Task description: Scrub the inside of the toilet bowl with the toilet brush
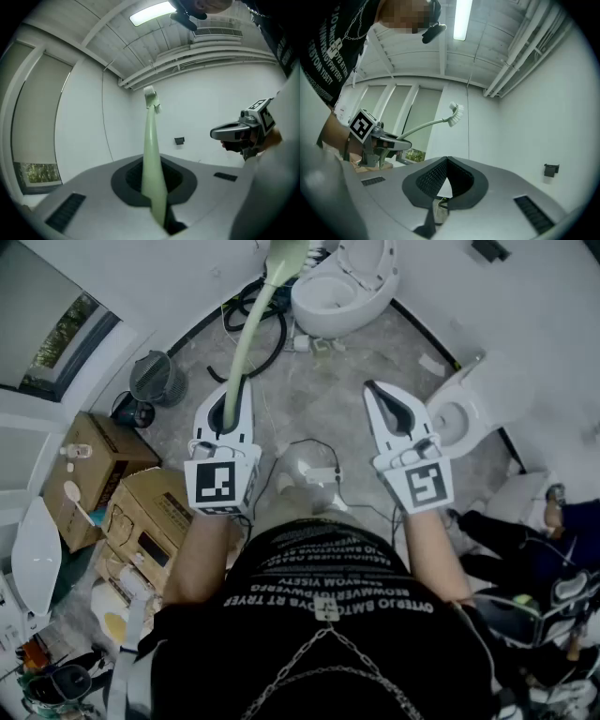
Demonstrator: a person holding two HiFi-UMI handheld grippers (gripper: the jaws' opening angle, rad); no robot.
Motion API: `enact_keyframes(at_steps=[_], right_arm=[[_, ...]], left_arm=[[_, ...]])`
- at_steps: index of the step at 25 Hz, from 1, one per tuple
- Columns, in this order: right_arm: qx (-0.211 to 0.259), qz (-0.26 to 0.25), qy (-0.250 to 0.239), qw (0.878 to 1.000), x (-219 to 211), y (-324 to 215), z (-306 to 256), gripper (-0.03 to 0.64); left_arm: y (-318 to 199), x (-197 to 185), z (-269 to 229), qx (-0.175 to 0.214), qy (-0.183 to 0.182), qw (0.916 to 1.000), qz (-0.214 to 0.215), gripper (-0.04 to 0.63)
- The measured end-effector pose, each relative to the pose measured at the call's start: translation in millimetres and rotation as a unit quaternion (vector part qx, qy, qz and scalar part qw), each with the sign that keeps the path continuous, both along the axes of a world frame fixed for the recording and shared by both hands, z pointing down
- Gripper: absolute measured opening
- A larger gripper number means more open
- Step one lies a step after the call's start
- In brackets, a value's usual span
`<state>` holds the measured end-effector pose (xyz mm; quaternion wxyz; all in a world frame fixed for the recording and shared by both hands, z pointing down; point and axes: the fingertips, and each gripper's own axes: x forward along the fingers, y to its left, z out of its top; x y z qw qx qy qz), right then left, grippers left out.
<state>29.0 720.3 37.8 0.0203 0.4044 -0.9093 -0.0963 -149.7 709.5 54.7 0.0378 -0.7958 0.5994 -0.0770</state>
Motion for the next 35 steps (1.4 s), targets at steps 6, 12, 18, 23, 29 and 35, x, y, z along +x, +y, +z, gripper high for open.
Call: enact_keyframes(at_steps=[6, 12, 18, 23, 29, 35], right_arm=[[-0.014, 0.000, -0.012, 1.000, 20, 4, 2, 0.003], [-0.031, 0.014, -0.031, 0.999, 28, -10, 12, 0.003], [-0.022, 0.022, -0.029, 0.999, 4, -36, 18, 0.003], [-0.016, 0.038, -0.020, 0.999, -18, -73, 15, 0.003], [-0.011, 0.059, -0.004, 0.998, -44, -114, 15, 0.003], [-0.002, 0.066, 0.012, 0.998, -76, -131, 9, 0.003]], left_arm=[[19, 14, 1, 0.008, -0.005, 0.9999, -0.005, 0.002], [9, 12, 6, 0.004, -0.016, 0.9998, -0.005, 0.002], [-30, -6, 9, 0.004, -0.022, 0.9997, 0.005, 0.002], [-72, -31, 8, 0.012, -0.017, 0.9997, 0.010, 0.002], [-114, -70, 14, 0.006, -0.010, 0.9999, 0.012, 0.002], [-138, -98, 21, 0.003, 0.002, 0.9998, 0.021, 0.002]])
